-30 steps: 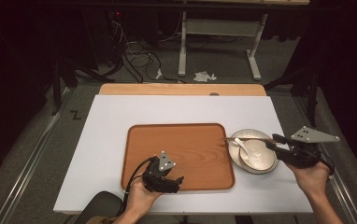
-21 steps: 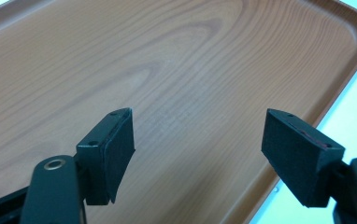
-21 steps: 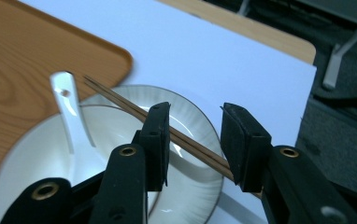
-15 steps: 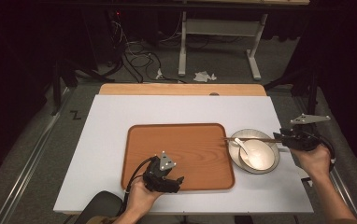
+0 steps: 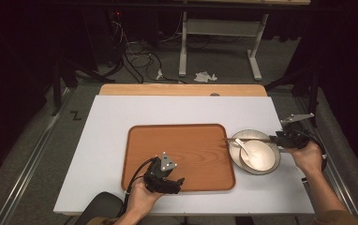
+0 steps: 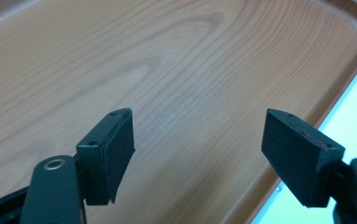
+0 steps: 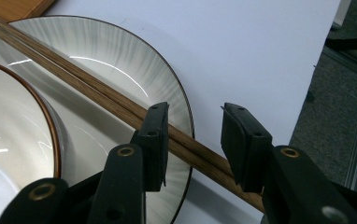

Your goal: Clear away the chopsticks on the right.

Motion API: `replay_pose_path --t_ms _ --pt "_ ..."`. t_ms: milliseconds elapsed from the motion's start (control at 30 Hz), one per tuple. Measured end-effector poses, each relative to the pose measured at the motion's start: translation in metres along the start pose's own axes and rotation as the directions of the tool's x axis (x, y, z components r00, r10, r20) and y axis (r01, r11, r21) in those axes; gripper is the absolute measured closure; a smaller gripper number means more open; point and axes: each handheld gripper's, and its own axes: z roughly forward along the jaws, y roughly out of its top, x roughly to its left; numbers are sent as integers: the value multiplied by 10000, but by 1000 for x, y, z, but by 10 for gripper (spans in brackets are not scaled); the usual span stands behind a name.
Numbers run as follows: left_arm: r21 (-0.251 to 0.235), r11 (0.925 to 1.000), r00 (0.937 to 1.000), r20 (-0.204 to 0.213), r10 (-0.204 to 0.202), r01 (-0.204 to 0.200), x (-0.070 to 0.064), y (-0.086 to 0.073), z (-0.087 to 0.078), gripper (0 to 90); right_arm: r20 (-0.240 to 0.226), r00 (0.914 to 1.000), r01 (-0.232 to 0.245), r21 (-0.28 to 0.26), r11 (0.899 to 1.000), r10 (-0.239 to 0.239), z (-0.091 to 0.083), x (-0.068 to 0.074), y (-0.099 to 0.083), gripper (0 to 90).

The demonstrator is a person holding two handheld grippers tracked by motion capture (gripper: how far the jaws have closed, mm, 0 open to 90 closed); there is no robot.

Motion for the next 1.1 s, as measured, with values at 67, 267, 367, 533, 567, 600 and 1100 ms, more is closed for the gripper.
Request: replay_pose_path --t_ms 67,267,367,533,567,600,1100 --pt "3 10000 10000 35 1 -1 0 0 0 258 -33 10000 26 55 10000 -26 3 0 2 621" --pt "33 10000 10000 43 -5 5 0 0 0 257 -151 9999 64 226 9997 -61 9 1 7 615" --pt "39 10000 10000 69 5 -5 0 0 1 257 -306 9995 100 333 9994 -90 11 0 8 611" --pt "34 10000 10000 76 -1 1 0 -1 0 257 -426 9991 25 548 9985 -1 10 -5 8 605" --pt "39 10000 10000 75 -3 3 0 0 0 258 -550 9984 -69 562 9984 100 11 -7 8 602" --pt "42 10000 10000 82 -5 4 0 0 1 258 -597 9981 -123 607 9981 159 11 -9 7 597" --pt "50 10000 10000 87 -1 1 0 0 1 258 -1341 9899 -348 817 9960 456 17 -12 8 612"
